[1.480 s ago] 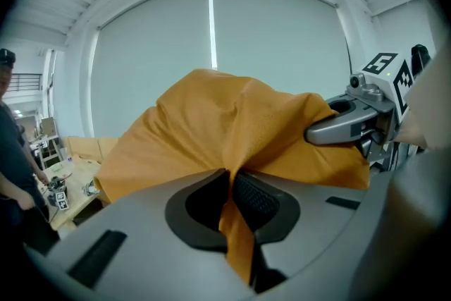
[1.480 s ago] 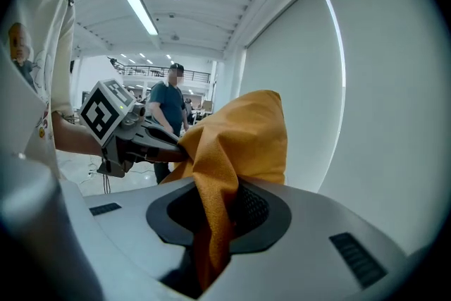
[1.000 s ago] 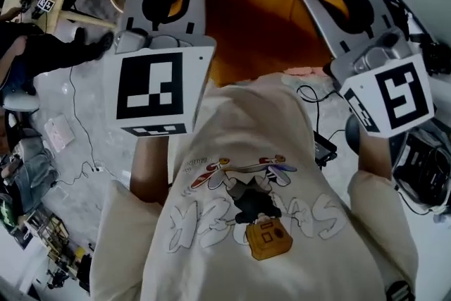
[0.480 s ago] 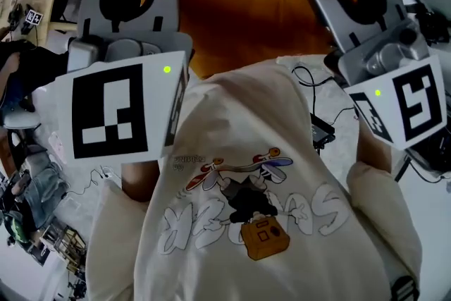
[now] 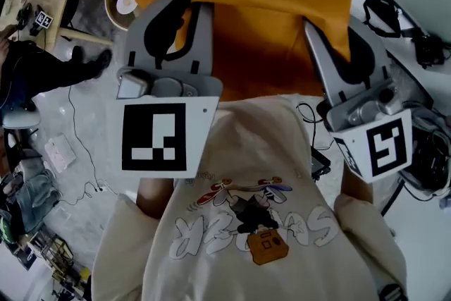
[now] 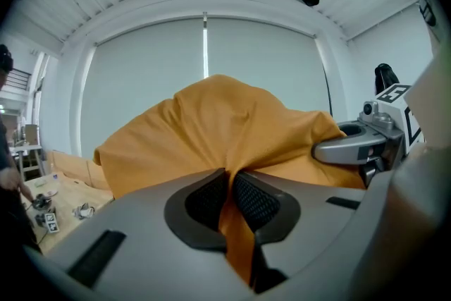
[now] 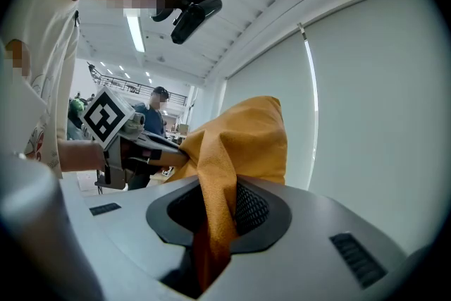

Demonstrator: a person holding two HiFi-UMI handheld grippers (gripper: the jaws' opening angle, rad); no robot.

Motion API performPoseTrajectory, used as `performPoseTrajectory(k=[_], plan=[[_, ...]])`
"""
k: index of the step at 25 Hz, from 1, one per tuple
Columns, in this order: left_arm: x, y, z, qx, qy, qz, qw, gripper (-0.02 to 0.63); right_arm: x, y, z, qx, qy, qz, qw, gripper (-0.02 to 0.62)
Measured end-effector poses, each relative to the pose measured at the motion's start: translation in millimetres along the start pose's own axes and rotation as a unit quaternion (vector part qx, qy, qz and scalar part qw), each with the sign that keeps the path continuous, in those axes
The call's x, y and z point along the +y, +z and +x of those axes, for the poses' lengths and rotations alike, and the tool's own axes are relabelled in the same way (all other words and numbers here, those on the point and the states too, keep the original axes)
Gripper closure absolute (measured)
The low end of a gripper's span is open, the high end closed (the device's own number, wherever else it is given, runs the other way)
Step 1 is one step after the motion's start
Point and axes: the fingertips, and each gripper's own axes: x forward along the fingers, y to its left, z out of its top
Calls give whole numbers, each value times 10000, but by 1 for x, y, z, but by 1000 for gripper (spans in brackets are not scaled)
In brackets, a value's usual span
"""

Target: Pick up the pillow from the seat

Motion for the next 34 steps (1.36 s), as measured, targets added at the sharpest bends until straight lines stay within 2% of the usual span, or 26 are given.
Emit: performPoseTrajectory(k=[7,11,16,24,28,34], plan=[[-13,-26,-7,49,15,-129,9999,577,12,-23,-11,-28,-120,20,9999,503],[-7,-28,-4,61,16,-133,9999,577,12,-24,-6,-7,-173,27,9998,505],[-6,-57,-21,80,83,-127,9999,577,37,-45,-6,-83,-154,119,9998,505],[-7,-44,-24,47,12,-220,9997,577,34,-32,-12,23,-204,116,9997,505],[-18,-51,-11,24,-19,-205,9998,577,24,-46,-16,-11,-256,148,9996,505],[-12,-52,-29,-18,-62,-224,9997,577,41,-40,-19,-58,-322,151,9993,505]])
